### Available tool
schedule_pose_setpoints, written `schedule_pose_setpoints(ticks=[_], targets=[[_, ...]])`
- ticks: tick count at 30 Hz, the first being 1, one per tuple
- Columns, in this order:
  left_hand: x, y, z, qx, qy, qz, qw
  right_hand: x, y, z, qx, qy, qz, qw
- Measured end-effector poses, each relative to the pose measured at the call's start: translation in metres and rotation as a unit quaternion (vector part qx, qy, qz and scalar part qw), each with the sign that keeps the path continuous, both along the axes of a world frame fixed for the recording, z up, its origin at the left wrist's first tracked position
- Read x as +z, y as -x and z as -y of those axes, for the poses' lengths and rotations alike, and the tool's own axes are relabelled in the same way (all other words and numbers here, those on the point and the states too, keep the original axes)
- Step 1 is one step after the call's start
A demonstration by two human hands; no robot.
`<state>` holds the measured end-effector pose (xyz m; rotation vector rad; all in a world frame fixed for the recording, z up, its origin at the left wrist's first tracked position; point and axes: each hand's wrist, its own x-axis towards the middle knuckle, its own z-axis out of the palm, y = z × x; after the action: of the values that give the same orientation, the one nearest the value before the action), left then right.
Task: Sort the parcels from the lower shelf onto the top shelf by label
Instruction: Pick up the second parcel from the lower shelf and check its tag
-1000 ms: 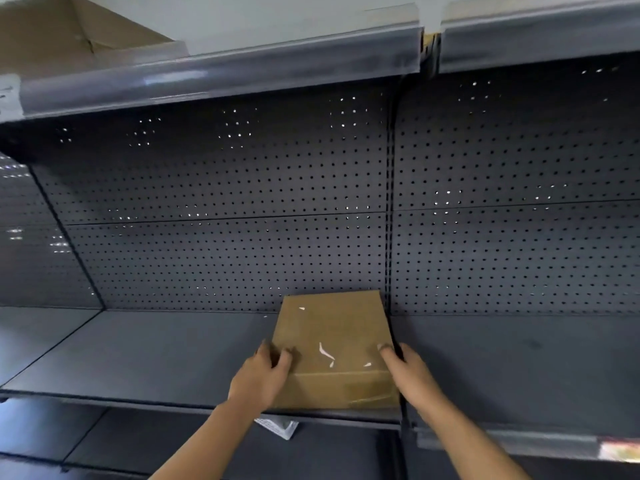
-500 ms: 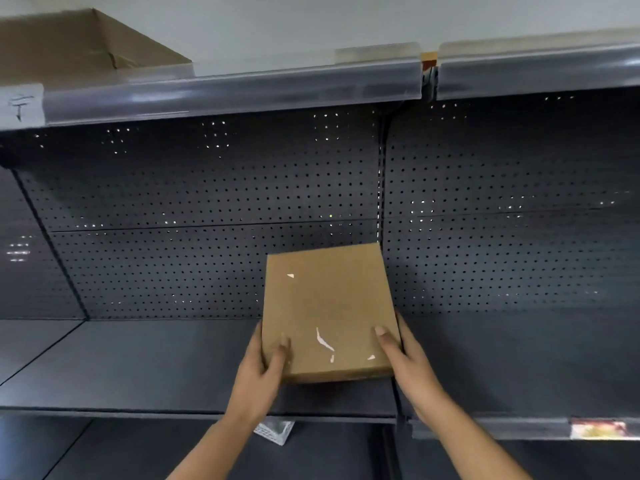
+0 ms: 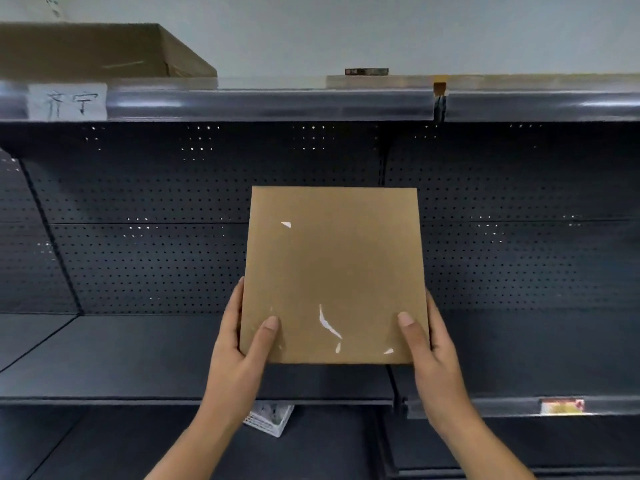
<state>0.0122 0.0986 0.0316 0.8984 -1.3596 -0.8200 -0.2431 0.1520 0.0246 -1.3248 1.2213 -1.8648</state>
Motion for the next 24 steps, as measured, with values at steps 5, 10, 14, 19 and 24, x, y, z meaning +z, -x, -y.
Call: schedule_pose_setpoints(ticks=[5,10,14,19,24], targets=[[0.005,-0.01,-0.012,-0.023,0.003,-0.012,1.0,0.0,-0.013,-0.02,-0.012,0.016,-0.01,1.0],[0.002,-0.016,-0.017,-0.039,-0.01,-0.003,0.999,-0.004,-0.02,-0.033,-0.016,0.02,-0.015,1.0],[0.0,-0.016,-0.025,-0.026,-0.017,-0.018,0.999,-0.006,-0.015,-0.038,0.01,0.022,-0.016,1.0],[0.004,-0.013,-0.028,-0.021,-0.023,-0.018,0.999,-0.005,-0.005,-0.039,0.064,-0.005,0.019,0.998],[0.004,-0.012,-0.033,0.002,-0.012,0.008,1.0,-0.001,-0.006,-0.043,0.068,0.022,0.066,0.995]])
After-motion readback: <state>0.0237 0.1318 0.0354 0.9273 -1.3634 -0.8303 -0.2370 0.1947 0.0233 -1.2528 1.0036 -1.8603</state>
